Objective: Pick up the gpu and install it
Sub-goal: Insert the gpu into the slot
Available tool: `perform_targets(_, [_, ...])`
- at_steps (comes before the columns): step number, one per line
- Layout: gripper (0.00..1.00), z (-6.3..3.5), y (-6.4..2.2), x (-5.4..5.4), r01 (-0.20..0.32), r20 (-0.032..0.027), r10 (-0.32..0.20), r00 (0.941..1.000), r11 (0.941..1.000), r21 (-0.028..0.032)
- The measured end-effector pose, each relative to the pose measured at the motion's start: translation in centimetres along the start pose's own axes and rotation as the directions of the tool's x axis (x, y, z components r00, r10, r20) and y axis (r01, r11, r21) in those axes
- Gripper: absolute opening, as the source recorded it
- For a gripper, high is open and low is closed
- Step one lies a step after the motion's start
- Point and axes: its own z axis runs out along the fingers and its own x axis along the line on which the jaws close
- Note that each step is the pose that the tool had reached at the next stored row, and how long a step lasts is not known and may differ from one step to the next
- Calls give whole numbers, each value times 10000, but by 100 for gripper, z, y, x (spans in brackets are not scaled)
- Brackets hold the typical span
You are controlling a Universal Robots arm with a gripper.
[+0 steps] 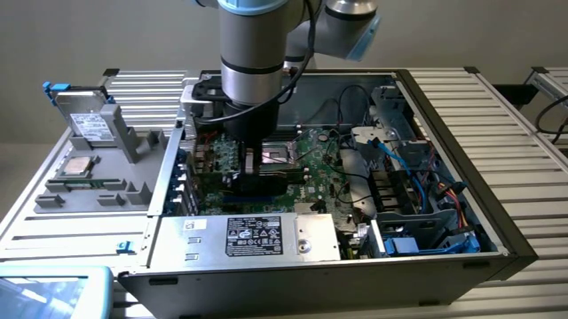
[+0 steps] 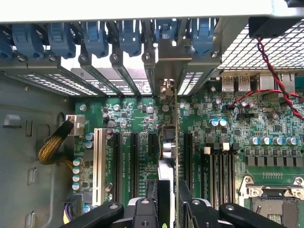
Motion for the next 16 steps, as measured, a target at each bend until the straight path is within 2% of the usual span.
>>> perform_targets(1, [28,0,1,0,-1,-17,1,10000,10000,5])
perform_targets(3, [28,1,2,-1,-9,-98,9,10000,10000,13])
perform_targets(4, [28,1,2,-1,-8,-114,9,9999,10000,13])
perform_targets(16, [28,0,5,-36,-10,-123,10,9999,10000,13])
